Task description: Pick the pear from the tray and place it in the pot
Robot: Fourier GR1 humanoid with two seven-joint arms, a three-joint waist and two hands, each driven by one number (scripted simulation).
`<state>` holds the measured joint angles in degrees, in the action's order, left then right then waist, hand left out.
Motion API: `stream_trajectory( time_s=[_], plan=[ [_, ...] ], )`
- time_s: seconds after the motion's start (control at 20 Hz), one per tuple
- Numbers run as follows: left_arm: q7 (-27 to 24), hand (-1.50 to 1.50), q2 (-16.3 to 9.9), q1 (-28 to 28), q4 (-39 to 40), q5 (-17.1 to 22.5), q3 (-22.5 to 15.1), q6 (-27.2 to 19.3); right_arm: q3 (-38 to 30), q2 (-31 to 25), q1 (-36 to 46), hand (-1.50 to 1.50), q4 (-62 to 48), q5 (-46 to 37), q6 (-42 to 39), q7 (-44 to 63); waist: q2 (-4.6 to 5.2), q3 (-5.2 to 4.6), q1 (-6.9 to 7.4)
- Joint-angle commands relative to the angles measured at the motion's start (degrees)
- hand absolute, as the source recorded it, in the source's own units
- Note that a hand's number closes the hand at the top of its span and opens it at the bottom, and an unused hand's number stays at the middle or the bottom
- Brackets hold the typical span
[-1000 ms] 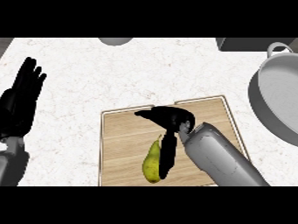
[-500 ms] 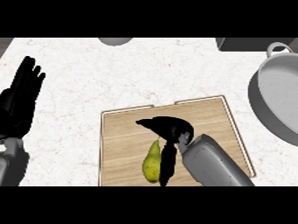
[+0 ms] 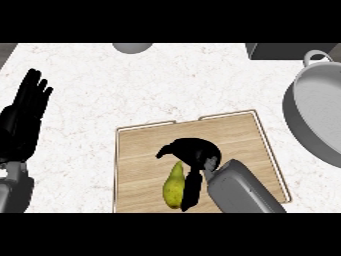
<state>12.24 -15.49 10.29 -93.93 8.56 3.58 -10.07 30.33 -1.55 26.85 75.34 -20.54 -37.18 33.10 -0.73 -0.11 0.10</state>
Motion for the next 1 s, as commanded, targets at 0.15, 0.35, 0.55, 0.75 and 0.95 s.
stream_trajectory(
  time_s=[0.15, 0.35, 0.55, 0.75, 0.95],
  plan=[
    [0.06, 0.00, 0.73, -1.27, -0.69, -1.01, 0.02, 0.62, 4.80, 1.43, -1.42, 1.50, -6.29, -6.38, 3.61, -10.33, 0.80, 0.12, 0.37],
    [1.84, 0.00, 1.70, 0.85, -1.45, -2.78, -0.52, -1.28, 1.31, -0.85, -0.98, 1.50, -3.73, -4.95, -2.01, -10.84, 0.73, 0.12, 0.08],
    [0.80, 0.00, 2.48, 1.00, 0.07, -2.33, -0.27, -0.39, 2.49, 0.02, -0.59, 1.50, -7.67, -9.15, 2.36, -15.91, 0.79, 0.13, 0.33],
    [2.55, 0.00, 1.90, -1.22, -3.79, -2.69, -0.18, -0.69, 5.16, -5.72, -12.30, 1.50, 13.37, -16.80, 11.76, -8.02, 0.16, 0.14, -0.87],
    [-0.38, 0.00, 2.84, 0.23, 0.93, -3.13, 0.83, -1.45, 8.11, -12.72, -21.40, 1.50, 23.48, -24.75, 20.65, -9.00, 0.23, 0.12, -2.33]
  ],
)
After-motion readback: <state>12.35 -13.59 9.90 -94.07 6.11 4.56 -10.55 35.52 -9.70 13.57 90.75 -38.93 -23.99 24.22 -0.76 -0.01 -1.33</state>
